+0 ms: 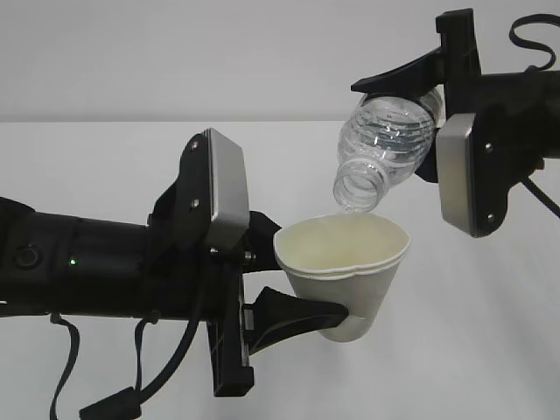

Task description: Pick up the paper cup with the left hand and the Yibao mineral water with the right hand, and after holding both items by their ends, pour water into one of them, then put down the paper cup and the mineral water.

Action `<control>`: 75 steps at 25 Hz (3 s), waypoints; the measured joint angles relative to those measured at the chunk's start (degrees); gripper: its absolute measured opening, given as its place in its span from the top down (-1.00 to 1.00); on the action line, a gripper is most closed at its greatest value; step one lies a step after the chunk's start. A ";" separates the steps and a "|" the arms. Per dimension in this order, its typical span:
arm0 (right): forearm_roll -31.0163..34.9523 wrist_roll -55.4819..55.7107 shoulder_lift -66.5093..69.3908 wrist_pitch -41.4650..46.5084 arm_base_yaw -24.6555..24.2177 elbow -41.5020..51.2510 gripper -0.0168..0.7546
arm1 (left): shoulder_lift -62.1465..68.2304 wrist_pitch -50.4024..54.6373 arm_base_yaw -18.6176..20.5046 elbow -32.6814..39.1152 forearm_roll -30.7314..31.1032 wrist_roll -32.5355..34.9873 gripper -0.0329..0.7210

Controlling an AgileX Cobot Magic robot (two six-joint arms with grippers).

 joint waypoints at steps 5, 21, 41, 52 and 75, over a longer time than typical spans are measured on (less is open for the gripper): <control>0.00 -0.49 0.00 0.00 0.00 0.00 -0.22 | 0.00 0.00 0.00 0.00 0.00 0.00 -0.05; 0.00 -3.05 0.00 1.29 0.00 0.00 -0.22 | 0.00 0.00 0.00 0.00 1.94 0.00 -0.05; 0.00 -4.03 0.00 1.33 0.00 0.00 -0.22 | 0.00 0.00 0.00 0.00 1.84 0.00 -0.05; 0.00 -4.12 0.00 1.33 0.00 0.00 -0.22 | 0.00 0.00 0.00 0.00 1.84 0.00 -0.05; 0.12 -4.51 0.00 1.42 0.00 0.00 -0.22 | 0.00 0.00 0.00 0.00 1.84 0.00 -0.05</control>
